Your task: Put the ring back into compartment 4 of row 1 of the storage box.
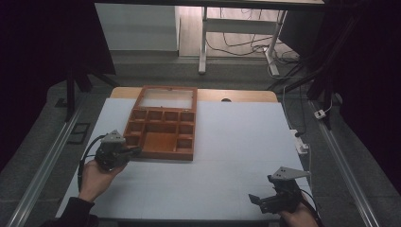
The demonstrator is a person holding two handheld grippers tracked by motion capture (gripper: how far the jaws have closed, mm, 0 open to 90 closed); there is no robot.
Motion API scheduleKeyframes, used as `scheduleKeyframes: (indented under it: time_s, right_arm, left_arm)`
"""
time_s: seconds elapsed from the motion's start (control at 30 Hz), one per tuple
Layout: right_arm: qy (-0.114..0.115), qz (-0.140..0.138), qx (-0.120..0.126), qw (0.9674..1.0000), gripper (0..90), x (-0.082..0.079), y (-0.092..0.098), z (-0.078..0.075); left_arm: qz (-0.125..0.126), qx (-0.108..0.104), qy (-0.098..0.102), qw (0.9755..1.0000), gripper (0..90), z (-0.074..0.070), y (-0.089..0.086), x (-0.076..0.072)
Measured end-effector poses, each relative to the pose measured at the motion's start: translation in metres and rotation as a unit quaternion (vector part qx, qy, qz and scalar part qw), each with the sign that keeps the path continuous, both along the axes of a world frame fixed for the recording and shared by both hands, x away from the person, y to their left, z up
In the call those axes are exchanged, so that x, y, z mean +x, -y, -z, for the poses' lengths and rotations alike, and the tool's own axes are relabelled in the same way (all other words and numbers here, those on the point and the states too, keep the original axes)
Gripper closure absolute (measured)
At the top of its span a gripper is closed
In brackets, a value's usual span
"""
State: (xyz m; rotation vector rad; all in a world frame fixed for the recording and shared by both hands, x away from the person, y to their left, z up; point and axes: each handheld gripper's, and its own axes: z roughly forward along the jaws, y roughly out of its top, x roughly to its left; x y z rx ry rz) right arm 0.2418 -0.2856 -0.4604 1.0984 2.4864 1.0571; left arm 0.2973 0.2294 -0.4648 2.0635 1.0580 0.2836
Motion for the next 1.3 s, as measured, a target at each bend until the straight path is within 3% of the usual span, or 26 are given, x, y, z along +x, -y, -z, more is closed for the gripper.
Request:
scheduleKeyframes:
  time_s: [0.37,0.93,1.3]
  right_arm:
    - [0.000,0.001,-0.001,1.0000,0.1,0.000,0.000,0.000]
    - [0.000,0.001,0.004,1.0000,0.0,0.000,0.001,0.000]
    - [0.000,0.002,0.005,1.0000,0.0,0.000,0.001,0.000]
  left_arm:
    - [0.018,0.007,0.009,0.9998,86.8,-0.006,0.021,0.023]
    - [0.031,-0.017,0.013,0.9993,86.8,-0.013,0.047,0.060]
    - [0.026,-0.042,0.007,0.9988,86.6,-0.011,0.060,0.087]
